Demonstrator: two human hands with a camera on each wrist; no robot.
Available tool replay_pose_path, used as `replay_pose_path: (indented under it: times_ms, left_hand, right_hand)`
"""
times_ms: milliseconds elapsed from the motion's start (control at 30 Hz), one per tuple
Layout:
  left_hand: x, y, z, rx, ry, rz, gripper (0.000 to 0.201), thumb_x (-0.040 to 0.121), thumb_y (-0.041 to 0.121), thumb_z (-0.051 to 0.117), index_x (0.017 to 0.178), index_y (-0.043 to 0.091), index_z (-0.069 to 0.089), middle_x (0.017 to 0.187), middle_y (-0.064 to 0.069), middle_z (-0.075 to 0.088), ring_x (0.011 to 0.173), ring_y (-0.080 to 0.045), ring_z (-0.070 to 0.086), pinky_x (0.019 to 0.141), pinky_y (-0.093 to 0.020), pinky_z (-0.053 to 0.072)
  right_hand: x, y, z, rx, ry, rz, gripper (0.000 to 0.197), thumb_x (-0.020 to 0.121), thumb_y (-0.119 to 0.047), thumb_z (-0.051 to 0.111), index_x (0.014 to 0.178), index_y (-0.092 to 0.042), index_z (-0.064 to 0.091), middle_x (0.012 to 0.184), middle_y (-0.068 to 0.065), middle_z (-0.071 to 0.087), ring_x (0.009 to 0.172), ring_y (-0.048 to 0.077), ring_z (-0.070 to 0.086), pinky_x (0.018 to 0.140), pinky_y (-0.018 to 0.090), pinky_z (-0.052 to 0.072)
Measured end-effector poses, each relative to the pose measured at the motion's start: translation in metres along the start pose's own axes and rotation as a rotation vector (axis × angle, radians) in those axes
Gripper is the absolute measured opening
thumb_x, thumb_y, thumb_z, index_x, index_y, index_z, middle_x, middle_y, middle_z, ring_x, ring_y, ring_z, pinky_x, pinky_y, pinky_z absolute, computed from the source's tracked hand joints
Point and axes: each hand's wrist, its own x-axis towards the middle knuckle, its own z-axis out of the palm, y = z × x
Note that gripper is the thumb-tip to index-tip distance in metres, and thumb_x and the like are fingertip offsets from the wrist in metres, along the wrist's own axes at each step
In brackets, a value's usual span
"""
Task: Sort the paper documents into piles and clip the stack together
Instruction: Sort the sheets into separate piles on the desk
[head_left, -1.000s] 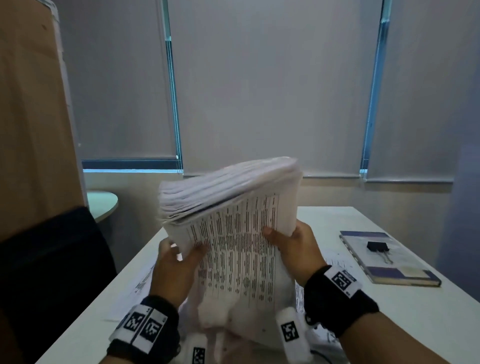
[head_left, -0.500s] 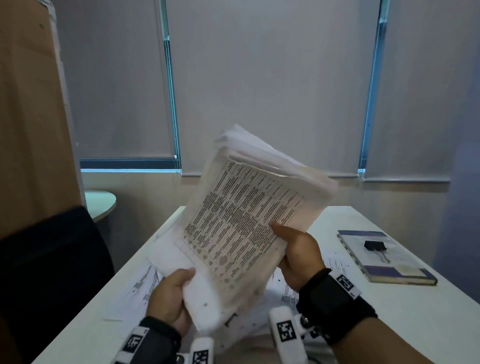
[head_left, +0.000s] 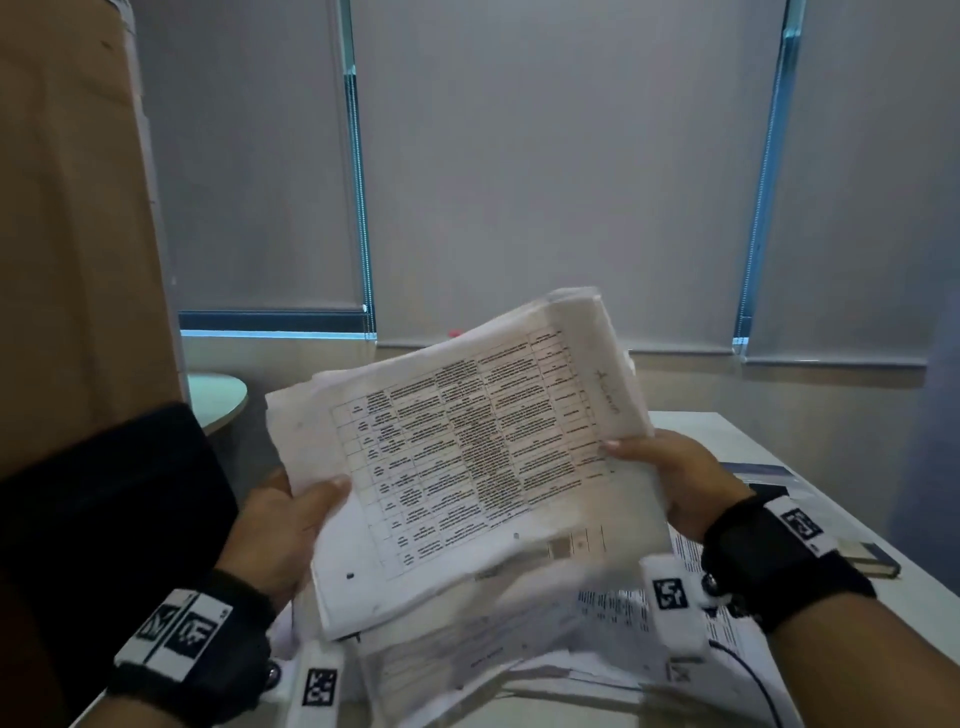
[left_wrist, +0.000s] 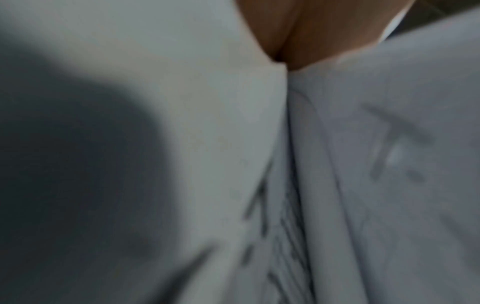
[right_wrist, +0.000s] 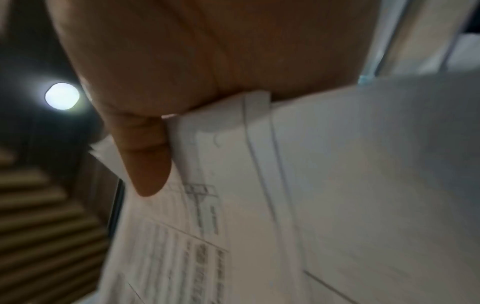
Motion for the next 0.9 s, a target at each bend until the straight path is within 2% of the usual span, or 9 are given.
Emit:
replay_pose_path:
  times_ms: [100, 200, 267, 400, 533, 633, 700, 767, 900]
  left_hand:
    - [-0.002, 0.0, -0.003, 0.055, -0.028, 0.004, 0.018, 0.093, -0.002, 0.063, 0.105, 0.009, 0.07, 0.092, -0.004, 0.08, 0.09, -0.029, 0.075, 0.08, -0.041, 0.056]
    - [-0.007, -0.002, -0.005, 0.071, -0.067, 0.03, 0.022, 0.094, -0.005, 0.06, 0.11, 0.008, 0.069, 0.1, -0.009, 0.079, 0.096, -0.031, 0.074, 0.085, -0.045, 0.056]
    - [-0.009, -0.006, -0.003, 0.053, -0.067, 0.033, 0.024, 0.094, -0.007, 0.058, 0.11, 0.006, 0.069, 0.102, -0.012, 0.078, 0.097, -0.032, 0.074, 0.088, -0.046, 0.055]
    - [-0.009, -0.011, 0.003, 0.046, -0.091, -0.003, 0.024, 0.093, -0.004, 0.06, 0.113, 0.007, 0.068, 0.105, -0.013, 0.078, 0.099, -0.034, 0.073, 0.09, -0.05, 0.055]
    - [-0.008, -0.029, 0.004, 0.104, -0.101, -0.134, 0.018, 0.095, 0.004, 0.061, 0.11, 0.009, 0.069, 0.1, -0.012, 0.079, 0.094, -0.036, 0.075, 0.091, -0.057, 0.055]
    - [-0.013, -0.036, 0.01, 0.1, -0.084, -0.247, 0.012, 0.098, 0.012, 0.06, 0.103, 0.005, 0.067, 0.094, -0.014, 0.078, 0.079, -0.033, 0.074, 0.072, -0.043, 0.061]
    - [-0.011, -0.035, 0.009, 0.127, -0.041, -0.316, 0.01, 0.094, 0.012, 0.063, 0.087, 0.006, 0.06, 0.079, -0.01, 0.063, 0.061, -0.024, 0.059, 0.05, -0.026, 0.047]
    - [-0.006, -0.037, 0.002, 0.281, -0.086, -0.339, 0.02, 0.082, 0.008, 0.064, 0.072, 0.015, 0.048, 0.075, -0.006, 0.045, 0.059, -0.019, 0.043, 0.052, -0.025, 0.033]
    - [-0.014, -0.03, -0.006, 0.765, -0.249, -0.262, 0.012, 0.067, 0.017, 0.07, 0.072, 0.009, 0.062, 0.073, -0.003, 0.061, 0.068, -0.02, 0.054, 0.058, -0.026, 0.04]
  right_hand:
    - [-0.005, -0.003, -0.011, 0.124, -0.143, 0.142, 0.061, 0.055, -0.017, 0.085, 0.112, 0.001, 0.07, 0.119, 0.024, 0.067, 0.102, 0.038, 0.069, 0.079, 0.045, 0.06]
    - [-0.014, -0.004, -0.02, 0.044, -0.228, 0.166, 0.069, 0.044, -0.035, 0.091, 0.107, -0.01, 0.076, 0.118, 0.017, 0.069, 0.103, 0.034, 0.069, 0.078, 0.048, 0.059]
    - [-0.012, -0.004, -0.023, 0.03, -0.198, 0.137, 0.064, 0.054, -0.033, 0.086, 0.112, -0.009, 0.073, 0.118, 0.017, 0.069, 0.106, 0.035, 0.068, 0.084, 0.05, 0.058]
    - [0.003, 0.008, -0.014, -0.08, 0.026, 0.059, 0.037, 0.08, -0.004, 0.069, 0.116, 0.003, 0.065, 0.114, 0.022, 0.07, 0.102, 0.039, 0.068, 0.094, 0.052, 0.052]
    - [0.012, 0.041, -0.02, -0.144, 0.154, 0.161, 0.026, 0.085, 0.005, 0.062, 0.11, 0.009, 0.065, 0.104, 0.023, 0.073, 0.094, 0.039, 0.071, 0.093, 0.052, 0.053]
    - [0.017, 0.067, -0.025, -0.277, 0.211, 0.263, 0.021, 0.082, 0.002, 0.066, 0.103, 0.007, 0.067, 0.096, 0.021, 0.074, 0.091, 0.04, 0.071, 0.093, 0.052, 0.053]
    - [0.019, 0.083, -0.026, -0.412, 0.259, 0.35, 0.016, 0.084, -0.004, 0.069, 0.095, 0.008, 0.066, 0.085, 0.019, 0.073, 0.077, 0.033, 0.07, 0.075, 0.037, 0.058]
    - [0.021, 0.095, -0.029, -0.608, 0.256, 0.44, 0.02, 0.087, -0.014, 0.07, 0.092, 0.005, 0.065, 0.082, 0.012, 0.068, 0.071, 0.024, 0.063, 0.06, 0.023, 0.048]
    - [0.029, 0.113, -0.041, -0.745, 0.234, 0.531, 0.032, 0.083, -0.02, 0.075, 0.101, 0.004, 0.066, 0.089, 0.013, 0.066, 0.079, 0.027, 0.062, 0.067, 0.027, 0.048]
